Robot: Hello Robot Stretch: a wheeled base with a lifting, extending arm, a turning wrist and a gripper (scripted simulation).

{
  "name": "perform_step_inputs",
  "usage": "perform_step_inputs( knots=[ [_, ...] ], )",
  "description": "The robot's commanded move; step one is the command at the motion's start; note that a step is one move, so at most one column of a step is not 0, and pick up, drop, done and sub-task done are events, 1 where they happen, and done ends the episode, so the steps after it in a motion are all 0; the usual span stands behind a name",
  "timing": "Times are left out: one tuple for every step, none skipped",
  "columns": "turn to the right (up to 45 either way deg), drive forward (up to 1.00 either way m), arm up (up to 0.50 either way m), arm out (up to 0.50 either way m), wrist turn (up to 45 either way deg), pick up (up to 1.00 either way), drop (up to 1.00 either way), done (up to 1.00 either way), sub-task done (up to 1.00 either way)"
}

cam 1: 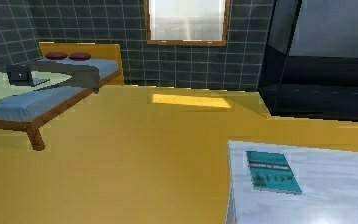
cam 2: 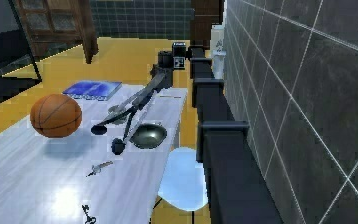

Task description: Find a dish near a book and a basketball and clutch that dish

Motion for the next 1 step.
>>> perform_step_inputs(
  knots=[
    [0.0, 0.0, 0.0, 0.0, 45.0, 0.0, 0.0, 0.0, 0.0]
  ],
)
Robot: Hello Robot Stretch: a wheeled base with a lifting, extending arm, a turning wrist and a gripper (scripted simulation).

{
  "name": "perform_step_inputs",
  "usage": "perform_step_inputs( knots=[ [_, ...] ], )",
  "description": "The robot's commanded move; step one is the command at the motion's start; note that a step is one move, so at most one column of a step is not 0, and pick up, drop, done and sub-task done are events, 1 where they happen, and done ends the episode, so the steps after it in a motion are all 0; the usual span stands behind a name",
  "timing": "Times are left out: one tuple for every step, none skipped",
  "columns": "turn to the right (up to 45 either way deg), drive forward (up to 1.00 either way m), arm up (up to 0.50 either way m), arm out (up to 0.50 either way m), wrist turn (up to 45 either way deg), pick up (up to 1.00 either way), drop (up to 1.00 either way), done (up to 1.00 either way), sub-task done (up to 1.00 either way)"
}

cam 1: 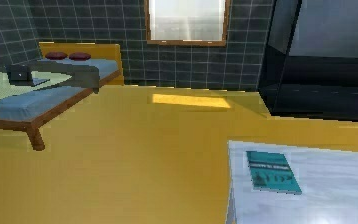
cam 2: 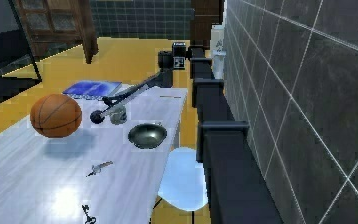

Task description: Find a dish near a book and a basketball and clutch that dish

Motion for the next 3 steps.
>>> perform_step_inputs(
  knots=[
    [0.0, 0.0, 0.0, 0.0, 45.0, 0.0, 0.0, 0.0, 0.0],
    [0.0, 0.0, 0.0, 0.0, 12.0, 0.0, 0.0, 0.0, 0.0],
    [0.0, 0.0, -0.28, 0.0, 0.0, 0.0, 0.0, 0.0, 0.0]
  ],
)
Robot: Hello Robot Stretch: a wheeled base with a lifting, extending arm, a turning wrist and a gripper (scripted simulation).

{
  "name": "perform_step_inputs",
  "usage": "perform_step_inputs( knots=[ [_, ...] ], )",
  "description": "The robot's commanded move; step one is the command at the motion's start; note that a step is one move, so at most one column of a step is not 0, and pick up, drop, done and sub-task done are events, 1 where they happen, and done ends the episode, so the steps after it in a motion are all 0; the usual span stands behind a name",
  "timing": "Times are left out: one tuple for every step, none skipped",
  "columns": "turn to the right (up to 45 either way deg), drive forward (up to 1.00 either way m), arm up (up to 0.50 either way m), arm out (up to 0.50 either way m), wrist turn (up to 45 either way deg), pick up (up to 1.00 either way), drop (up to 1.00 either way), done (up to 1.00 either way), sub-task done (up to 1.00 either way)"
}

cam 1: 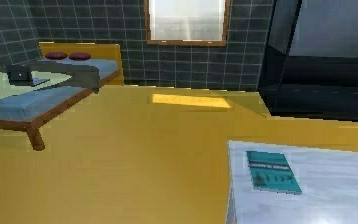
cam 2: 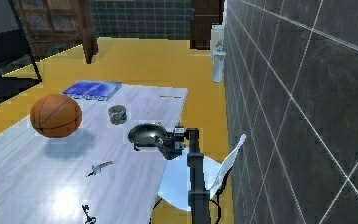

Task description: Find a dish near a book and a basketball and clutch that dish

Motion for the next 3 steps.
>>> perform_step_inputs(
  knots=[
    [0.0, 0.0, 0.0, 0.0, 0.0, 1.0, 0.0, 0.0, 0.0],
    [0.0, 0.0, 0.1, 0.0, 0.0, 0.0, 0.0, 0.0, 0.0],
    [0.0, 0.0, 0.0, 0.0, 0.0, 0.0, 0.0, 1.0, 0.0]
  ],
)
